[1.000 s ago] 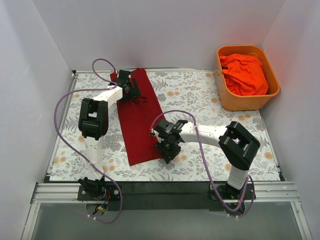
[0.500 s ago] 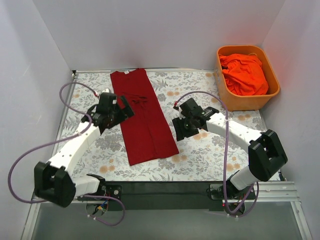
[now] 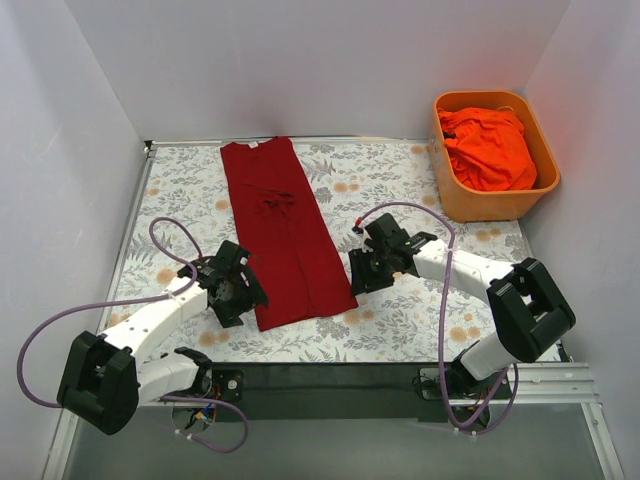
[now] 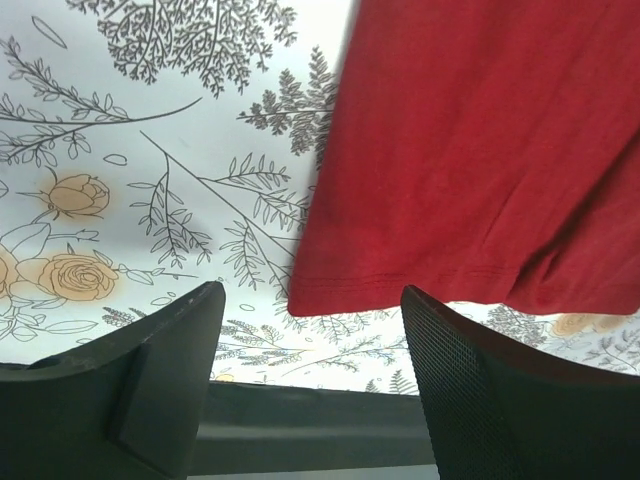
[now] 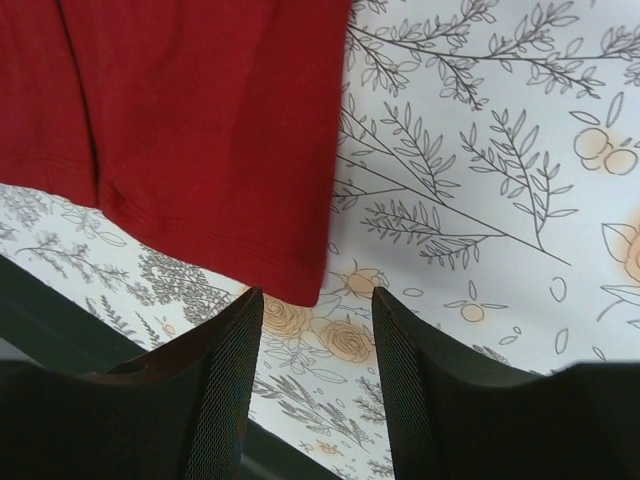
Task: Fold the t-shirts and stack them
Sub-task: Fold the tshirt
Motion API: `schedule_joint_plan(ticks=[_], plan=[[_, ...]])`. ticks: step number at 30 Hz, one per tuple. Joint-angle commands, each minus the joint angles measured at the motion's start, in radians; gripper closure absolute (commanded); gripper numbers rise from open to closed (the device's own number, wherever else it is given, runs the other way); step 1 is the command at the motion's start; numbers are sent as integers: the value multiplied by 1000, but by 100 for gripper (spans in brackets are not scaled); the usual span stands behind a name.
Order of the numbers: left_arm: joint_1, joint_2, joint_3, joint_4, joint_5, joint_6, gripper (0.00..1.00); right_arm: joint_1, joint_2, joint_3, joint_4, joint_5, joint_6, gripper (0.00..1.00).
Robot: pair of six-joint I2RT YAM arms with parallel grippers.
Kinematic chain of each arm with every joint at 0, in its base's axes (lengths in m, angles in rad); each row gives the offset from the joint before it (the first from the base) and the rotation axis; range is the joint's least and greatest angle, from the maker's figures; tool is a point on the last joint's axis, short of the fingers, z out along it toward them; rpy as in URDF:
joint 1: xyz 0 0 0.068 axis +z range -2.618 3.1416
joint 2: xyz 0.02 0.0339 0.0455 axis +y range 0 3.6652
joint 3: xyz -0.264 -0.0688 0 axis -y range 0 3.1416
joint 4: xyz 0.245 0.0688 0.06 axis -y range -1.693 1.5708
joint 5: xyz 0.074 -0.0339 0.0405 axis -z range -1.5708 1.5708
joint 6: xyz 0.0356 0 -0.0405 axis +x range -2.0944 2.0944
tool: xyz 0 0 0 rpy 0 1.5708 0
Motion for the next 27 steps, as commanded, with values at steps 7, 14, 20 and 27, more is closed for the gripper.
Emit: schedule_joint_plan(ticks=[7, 14, 20, 27], plan=[[-65, 104, -1, 21, 47, -25, 41, 3, 52, -11, 117, -59, 65, 55], [-92, 181, -5, 42, 53, -23, 52, 3, 83, -23, 117, -77, 78, 57], [-108, 210, -13, 62, 68, -23, 61, 4, 127, -40, 117, -115, 85, 58], [-120, 221, -13, 74, 76, -19, 90, 6, 178, -36, 114, -186, 77, 67]])
